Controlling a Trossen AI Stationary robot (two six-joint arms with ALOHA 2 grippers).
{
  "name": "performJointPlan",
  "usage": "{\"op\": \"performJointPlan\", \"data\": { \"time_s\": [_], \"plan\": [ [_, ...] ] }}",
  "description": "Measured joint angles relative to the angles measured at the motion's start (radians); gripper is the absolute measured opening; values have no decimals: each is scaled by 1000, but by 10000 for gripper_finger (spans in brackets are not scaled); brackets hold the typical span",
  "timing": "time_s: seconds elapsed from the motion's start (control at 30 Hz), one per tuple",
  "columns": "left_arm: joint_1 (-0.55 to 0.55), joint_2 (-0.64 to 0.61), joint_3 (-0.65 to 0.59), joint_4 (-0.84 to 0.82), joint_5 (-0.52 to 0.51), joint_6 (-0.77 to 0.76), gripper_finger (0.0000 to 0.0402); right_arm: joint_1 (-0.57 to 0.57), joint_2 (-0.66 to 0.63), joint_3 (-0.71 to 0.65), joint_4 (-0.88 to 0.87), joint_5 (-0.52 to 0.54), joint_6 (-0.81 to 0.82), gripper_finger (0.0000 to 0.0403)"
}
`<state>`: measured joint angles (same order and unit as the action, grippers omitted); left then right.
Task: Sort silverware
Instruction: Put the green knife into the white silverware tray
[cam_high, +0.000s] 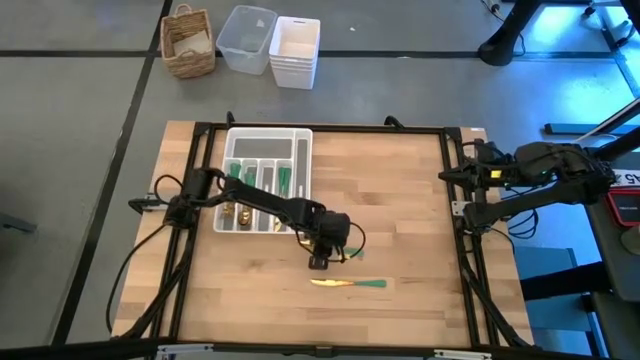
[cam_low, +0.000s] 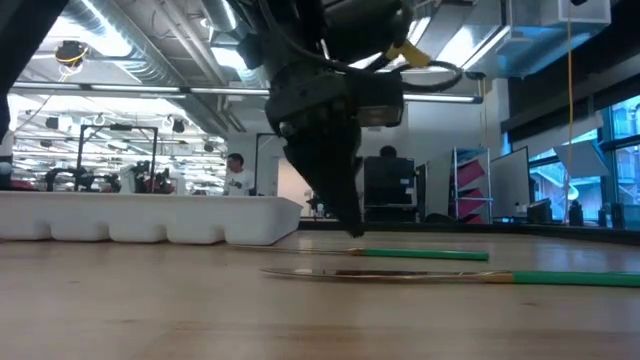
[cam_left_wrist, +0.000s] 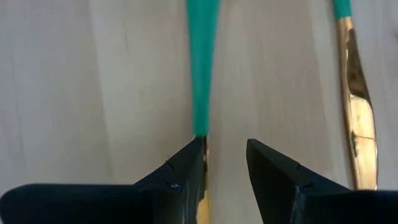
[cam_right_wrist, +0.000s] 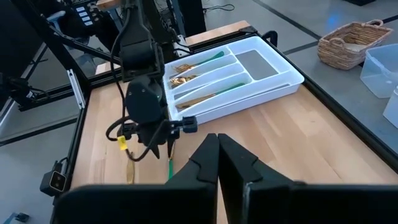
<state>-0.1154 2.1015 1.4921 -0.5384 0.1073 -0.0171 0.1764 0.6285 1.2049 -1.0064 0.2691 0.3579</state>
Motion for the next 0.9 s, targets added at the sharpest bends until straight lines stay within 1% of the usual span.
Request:
{"op": "performJointPlan", "data": {
  "time_s": [0.17,0.3,0.6,0.73,0.9],
  "plan": [
    [-12,19,0,20,-33,25,117,0,0,0,-1,0,0,5],
    [-7,23,0,17,-40,25,117,0,0,0,-8,0,0,5],
    [-5,24,0,15,-44,-28,117,0,0,0,-16,0,0,5],
    [-3,24,0,10,-85,-28,117,0,0,0,-16,0,0,5],
    [6,21,0,7,-98,-28,117,0,0,0,-17,0,-1,5]
  ]
}}
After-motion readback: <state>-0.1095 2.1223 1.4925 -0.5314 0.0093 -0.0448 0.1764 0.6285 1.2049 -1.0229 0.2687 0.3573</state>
